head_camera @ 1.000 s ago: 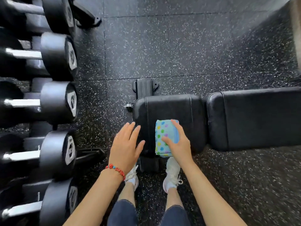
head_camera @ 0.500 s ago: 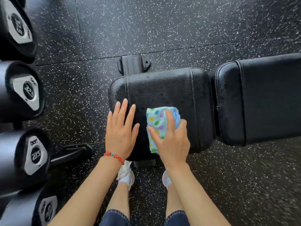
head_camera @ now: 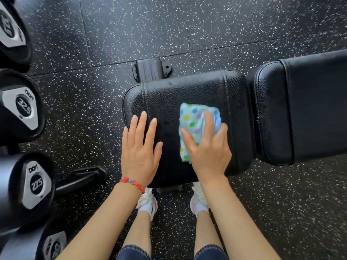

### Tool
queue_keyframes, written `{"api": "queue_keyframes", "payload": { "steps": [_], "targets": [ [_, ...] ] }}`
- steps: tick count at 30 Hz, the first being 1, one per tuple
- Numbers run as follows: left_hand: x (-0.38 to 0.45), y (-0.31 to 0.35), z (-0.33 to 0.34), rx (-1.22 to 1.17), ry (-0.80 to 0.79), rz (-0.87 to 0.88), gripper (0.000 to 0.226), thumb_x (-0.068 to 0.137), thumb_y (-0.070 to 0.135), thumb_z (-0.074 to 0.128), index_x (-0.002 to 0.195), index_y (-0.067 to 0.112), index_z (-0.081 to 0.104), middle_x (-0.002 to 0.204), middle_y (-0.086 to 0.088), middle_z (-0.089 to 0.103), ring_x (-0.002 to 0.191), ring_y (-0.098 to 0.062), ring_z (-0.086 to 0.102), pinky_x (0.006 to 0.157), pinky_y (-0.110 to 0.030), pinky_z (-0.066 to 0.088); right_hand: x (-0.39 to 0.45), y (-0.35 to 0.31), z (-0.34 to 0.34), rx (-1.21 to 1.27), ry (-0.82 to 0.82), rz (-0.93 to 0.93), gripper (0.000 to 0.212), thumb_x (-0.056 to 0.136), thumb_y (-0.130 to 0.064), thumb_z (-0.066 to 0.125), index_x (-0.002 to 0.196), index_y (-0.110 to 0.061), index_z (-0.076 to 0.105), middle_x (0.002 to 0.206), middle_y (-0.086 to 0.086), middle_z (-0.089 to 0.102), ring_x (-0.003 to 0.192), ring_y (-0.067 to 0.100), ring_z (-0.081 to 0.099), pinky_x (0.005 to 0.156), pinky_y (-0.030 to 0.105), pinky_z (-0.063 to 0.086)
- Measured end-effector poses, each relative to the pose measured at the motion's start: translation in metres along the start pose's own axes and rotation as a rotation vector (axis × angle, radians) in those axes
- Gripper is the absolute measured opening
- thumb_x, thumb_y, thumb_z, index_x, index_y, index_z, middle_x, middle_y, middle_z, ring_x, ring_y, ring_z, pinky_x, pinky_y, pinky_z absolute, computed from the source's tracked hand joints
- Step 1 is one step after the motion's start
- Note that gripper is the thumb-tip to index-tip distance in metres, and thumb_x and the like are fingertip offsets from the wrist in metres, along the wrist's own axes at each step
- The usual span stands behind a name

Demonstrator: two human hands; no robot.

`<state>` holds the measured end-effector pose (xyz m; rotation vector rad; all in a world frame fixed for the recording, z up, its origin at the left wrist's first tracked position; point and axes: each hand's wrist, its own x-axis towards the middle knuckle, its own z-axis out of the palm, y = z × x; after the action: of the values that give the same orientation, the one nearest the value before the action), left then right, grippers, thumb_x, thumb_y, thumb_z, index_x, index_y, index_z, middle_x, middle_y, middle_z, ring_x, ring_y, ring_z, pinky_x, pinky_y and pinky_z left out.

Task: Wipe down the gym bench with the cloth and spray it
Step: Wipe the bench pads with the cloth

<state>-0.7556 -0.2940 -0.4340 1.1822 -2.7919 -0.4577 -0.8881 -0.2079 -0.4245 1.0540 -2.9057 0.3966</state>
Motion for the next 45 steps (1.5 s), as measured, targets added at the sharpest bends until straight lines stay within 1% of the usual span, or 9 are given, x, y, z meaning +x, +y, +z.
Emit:
{"api": "queue_keyframes", "payload": {
  "steps": [4, 12, 18, 21, 26, 30, 34, 39, 45],
  "targets": [
    [0.001, 0.005, -0.002, -0.005, 0.003, -0.015, 0.050, 0.091, 0.026, 0.041, 0.138, 0.009, 0.037, 0.148, -0.018, 0.032, 0.137, -0.034, 0.019, 0.109, -0.053, 0.019, -0.023, 0.023, -0.009, 0.014, -0.038, -0.059, 0.060, 0.081, -0.059, 0.049, 0.113, -0.009, 0.058, 0.078, 0.013, 0.053, 0.055, 0.023, 0.053, 0.039, 0.027, 0.043],
    [0.032, 0.031, 0.008, 0.031, 0.031, 0.085, 0.050, 0.091, 0.027, 0.043, 0.138, 0.010, 0.041, 0.148, -0.015, 0.033, 0.137, -0.033, 0.022, 0.111, -0.052, 0.015, 0.099, 0.014, 0.012, -0.024, 0.057, 0.015, 0.061, 0.078, -0.060, 0.049, 0.109, -0.009, 0.062, 0.083, 0.017, 0.055, 0.064, 0.031, 0.056, 0.045, 0.025, 0.027],
    [0.033, 0.035, 0.014, 0.094, 0.043, 0.064, 0.051, 0.092, 0.028, 0.041, 0.140, 0.011, 0.037, 0.148, -0.015, 0.033, 0.138, -0.033, 0.025, 0.112, -0.051, 0.012, 0.000, 0.065, -0.014, -0.029, 0.011, 0.121, 0.061, 0.088, -0.059, 0.041, 0.117, -0.008, 0.058, 0.084, 0.018, 0.054, 0.064, 0.030, 0.057, 0.042, 0.031, 0.046],
    [0.035, 0.035, 0.014, 0.106, 0.041, 0.059, 0.051, 0.091, 0.027, 0.042, 0.140, 0.010, 0.037, 0.148, -0.015, 0.033, 0.138, -0.033, 0.025, 0.112, -0.052, 0.013, -0.027, 0.077, -0.025, -0.034, -0.053, 0.154, 0.060, 0.084, -0.055, 0.047, 0.117, -0.006, 0.058, 0.082, 0.017, 0.051, 0.058, 0.028, 0.054, 0.041, 0.030, 0.046],
    [0.034, 0.037, 0.015, 0.102, 0.052, 0.048, 0.051, 0.091, 0.026, 0.041, 0.139, 0.009, 0.037, 0.148, -0.016, 0.034, 0.137, -0.034, 0.025, 0.112, -0.053, 0.012, 0.052, 0.057, -0.012, -0.001, -0.023, 0.191, 0.059, 0.079, -0.057, 0.050, 0.115, -0.010, 0.059, 0.086, 0.016, 0.052, 0.068, 0.032, 0.055, 0.048, 0.025, 0.029],
    [0.034, 0.045, 0.014, 0.109, 0.072, 0.035, 0.051, 0.091, 0.027, 0.042, 0.139, 0.007, 0.038, 0.148, -0.017, 0.033, 0.137, -0.034, 0.024, 0.112, -0.053, 0.009, 0.101, 0.048, -0.001, 0.073, -0.087, 0.206, 0.060, 0.082, -0.058, 0.051, 0.125, -0.016, 0.050, 0.100, 0.016, 0.050, 0.087, 0.033, 0.054, 0.057, 0.030, 0.030],
    [0.038, 0.067, 0.012, 0.098, 0.037, 0.109, 0.052, 0.091, 0.030, 0.041, 0.138, 0.007, 0.038, 0.148, -0.016, 0.034, 0.137, -0.033, 0.024, 0.112, -0.052, 0.011, 0.060, 0.065, -0.006, 0.076, -0.029, 0.194, 0.063, 0.080, -0.059, 0.046, 0.123, -0.013, 0.056, 0.088, 0.017, 0.053, 0.071, 0.034, 0.057, 0.051, 0.027, 0.031],
    [0.050, 0.093, 0.014, 0.068, 0.000, 0.182, 0.053, 0.091, 0.032, 0.039, 0.139, 0.008, 0.038, 0.148, -0.015, 0.033, 0.137, -0.032, 0.022, 0.111, -0.053, 0.013, -0.003, 0.101, -0.032, 0.046, -0.123, 0.205, 0.062, 0.080, -0.058, 0.044, 0.119, -0.012, 0.059, 0.076, 0.014, 0.051, 0.056, 0.030, 0.055, 0.043, 0.024, 0.035],
    [0.069, 0.128, 0.026, 0.056, 0.025, 0.230, 0.053, 0.092, 0.033, 0.038, 0.138, 0.008, 0.040, 0.148, -0.015, 0.034, 0.137, -0.032, 0.023, 0.112, -0.052, 0.012, 0.033, 0.143, -0.041, 0.039, 0.035, 0.176, 0.054, 0.081, -0.047, 0.054, 0.119, -0.008, 0.060, 0.081, 0.016, 0.054, 0.056, 0.028, 0.054, 0.045, 0.024, 0.039]
  ]
}}
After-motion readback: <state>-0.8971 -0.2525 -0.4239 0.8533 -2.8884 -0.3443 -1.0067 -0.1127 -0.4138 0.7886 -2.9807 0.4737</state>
